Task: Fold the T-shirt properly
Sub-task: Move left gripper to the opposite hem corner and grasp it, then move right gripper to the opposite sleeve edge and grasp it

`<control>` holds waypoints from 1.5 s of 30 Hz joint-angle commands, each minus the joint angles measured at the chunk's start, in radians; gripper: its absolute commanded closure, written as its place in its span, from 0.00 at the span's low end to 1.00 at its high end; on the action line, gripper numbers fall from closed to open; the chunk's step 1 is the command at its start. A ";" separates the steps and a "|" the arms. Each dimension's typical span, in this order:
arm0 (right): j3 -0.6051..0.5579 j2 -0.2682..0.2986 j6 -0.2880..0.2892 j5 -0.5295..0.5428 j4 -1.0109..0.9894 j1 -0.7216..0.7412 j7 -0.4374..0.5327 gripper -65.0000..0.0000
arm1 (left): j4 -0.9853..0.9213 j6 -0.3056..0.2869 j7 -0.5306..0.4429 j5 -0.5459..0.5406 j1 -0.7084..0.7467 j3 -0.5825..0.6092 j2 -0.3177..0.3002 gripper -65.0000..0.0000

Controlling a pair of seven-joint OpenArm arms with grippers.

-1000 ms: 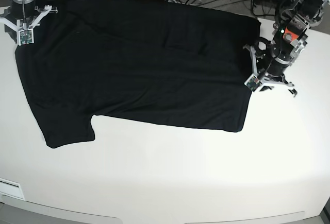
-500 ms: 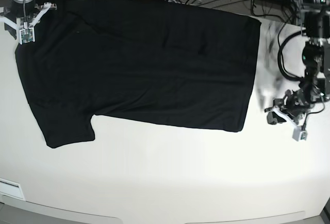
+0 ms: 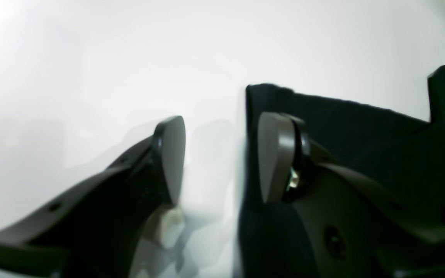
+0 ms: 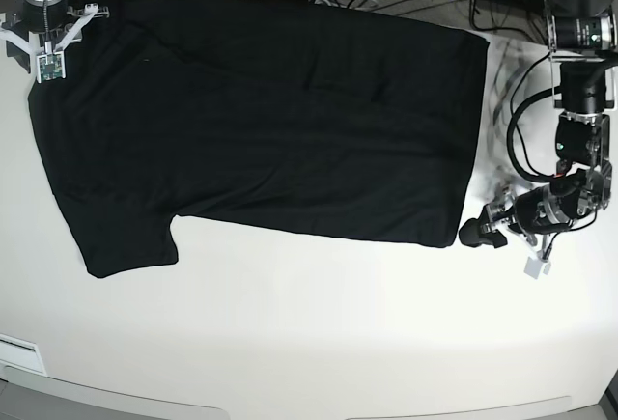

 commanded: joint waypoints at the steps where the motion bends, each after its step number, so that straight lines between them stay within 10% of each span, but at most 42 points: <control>1: 0.009 0.011 -0.011 -0.011 0.021 -0.005 0.015 0.63 | 0.001 0.003 0.029 0.007 -0.015 0.011 0.003 0.50; 10: 0.009 0.011 -0.010 -0.011 0.021 -0.005 0.015 0.63 | -0.002 -0.036 0.062 -0.011 -0.015 0.085 0.066 0.51; 15: 0.009 0.011 -0.011 -0.011 0.021 0.001 0.029 0.63 | -0.002 0.008 0.061 0.039 -0.024 0.084 0.062 1.00; 25: 0.009 0.011 -0.016 0.066 0.005 0.323 0.122 0.68 | -0.002 0.024 0.061 0.099 -0.034 0.084 0.060 1.00; 45: 0.009 0.140 0.531 0.637 -1.313 1.287 0.001 0.46 | -0.002 0.012 0.050 0.162 -0.019 0.084 0.060 1.00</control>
